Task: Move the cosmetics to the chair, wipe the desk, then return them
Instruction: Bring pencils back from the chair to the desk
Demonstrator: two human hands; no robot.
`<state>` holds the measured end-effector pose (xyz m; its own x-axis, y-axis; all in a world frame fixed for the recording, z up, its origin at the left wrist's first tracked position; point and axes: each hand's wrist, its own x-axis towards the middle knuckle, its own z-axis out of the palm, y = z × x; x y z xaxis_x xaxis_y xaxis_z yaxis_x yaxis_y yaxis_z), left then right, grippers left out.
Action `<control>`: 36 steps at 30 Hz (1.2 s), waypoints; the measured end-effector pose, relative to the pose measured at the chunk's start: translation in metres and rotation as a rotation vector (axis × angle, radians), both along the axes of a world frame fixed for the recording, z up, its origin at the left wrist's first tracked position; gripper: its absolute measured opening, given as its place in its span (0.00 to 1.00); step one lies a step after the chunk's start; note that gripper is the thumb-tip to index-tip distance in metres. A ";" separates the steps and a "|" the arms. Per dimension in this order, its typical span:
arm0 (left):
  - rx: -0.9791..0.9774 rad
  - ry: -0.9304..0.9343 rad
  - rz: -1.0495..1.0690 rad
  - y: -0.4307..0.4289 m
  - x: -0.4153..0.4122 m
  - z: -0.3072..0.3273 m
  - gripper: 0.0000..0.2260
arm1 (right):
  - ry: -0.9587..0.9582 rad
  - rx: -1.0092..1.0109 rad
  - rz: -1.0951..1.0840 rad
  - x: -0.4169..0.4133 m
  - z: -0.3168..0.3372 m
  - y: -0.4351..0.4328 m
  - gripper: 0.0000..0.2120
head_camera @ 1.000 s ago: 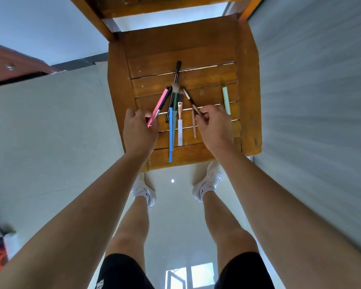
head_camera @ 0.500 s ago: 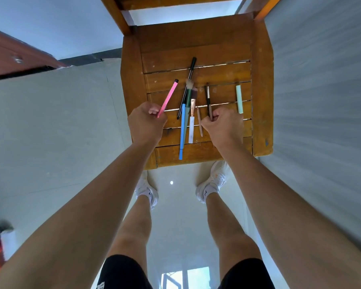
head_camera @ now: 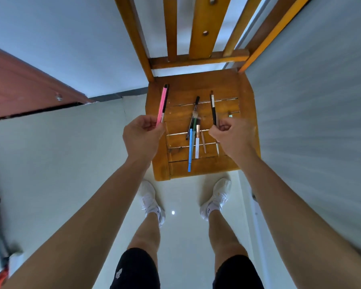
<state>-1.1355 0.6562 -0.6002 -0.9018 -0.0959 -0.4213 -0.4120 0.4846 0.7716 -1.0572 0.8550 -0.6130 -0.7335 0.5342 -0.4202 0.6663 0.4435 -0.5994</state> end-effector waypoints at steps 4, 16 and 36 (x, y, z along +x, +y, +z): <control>0.057 0.034 0.040 -0.013 -0.018 0.095 0.05 | 0.144 0.005 -0.002 -0.018 0.094 -0.017 0.10; 0.227 0.310 0.417 -0.122 0.009 0.358 0.05 | 0.560 -0.169 0.319 -0.081 0.337 -0.120 0.02; 0.032 0.692 1.459 -0.555 0.468 0.499 0.04 | 0.722 -0.561 1.485 0.190 0.509 -0.685 0.09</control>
